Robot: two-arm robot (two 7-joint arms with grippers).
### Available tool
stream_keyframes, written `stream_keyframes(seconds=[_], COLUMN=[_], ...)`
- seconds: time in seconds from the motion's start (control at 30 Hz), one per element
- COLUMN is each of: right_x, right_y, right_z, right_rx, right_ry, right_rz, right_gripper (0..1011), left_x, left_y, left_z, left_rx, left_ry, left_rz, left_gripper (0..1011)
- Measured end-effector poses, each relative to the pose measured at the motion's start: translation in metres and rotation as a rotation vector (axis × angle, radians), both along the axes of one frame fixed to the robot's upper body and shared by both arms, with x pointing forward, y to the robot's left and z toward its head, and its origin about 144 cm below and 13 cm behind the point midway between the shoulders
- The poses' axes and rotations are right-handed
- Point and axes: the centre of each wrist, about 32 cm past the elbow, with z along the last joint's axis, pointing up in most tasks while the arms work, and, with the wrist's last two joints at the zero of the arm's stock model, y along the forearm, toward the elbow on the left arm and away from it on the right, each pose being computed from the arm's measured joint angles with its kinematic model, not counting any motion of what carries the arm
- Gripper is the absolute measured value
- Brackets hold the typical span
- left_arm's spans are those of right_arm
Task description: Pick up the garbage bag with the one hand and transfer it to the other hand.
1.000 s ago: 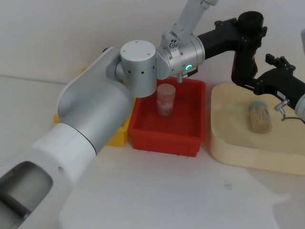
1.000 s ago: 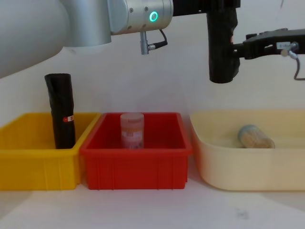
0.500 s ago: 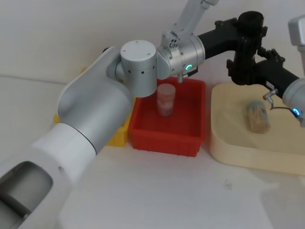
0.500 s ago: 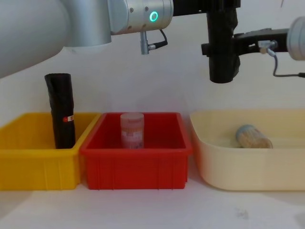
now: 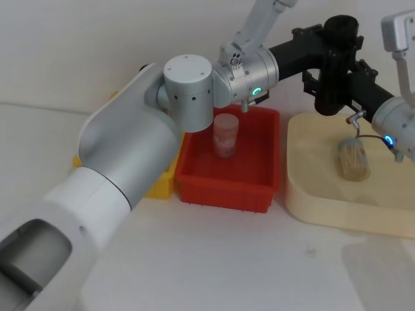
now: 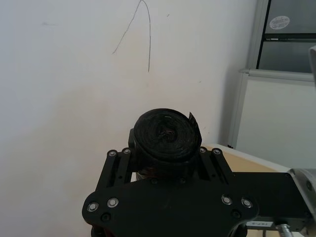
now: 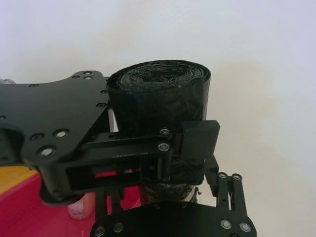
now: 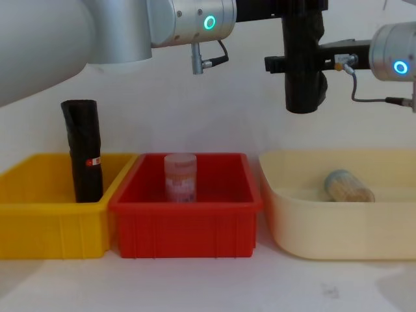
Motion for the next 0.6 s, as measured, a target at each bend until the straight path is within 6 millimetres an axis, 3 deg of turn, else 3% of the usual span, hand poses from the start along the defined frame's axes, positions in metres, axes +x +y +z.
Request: stream_keyframes(seconds=[0.27, 0.47, 0.6], right_x=[0.0046, 0.0063, 0.0071], right_y=[0.0033, 0.0048, 0.0054], right_z=[-0.0002, -0.0002, -0.0004], right_rx=[0.007, 0.010, 0.012], right_ry=[0.001, 0.001, 0.002], right_rz=[-0.005, -0.007, -0.007], right_gripper=[754, 540, 494], left_x=[0.0000, 0.0000, 0.0000], left_y=[0.0000, 0.0001, 0.0000], left_z=[0.0000, 0.0001, 0.0000], left_rx=[0.000, 0.000, 0.000], left_ry=[0.000, 0.000, 0.000], left_rz=[0.000, 0.001, 0.001], left_gripper=[524, 524, 524])
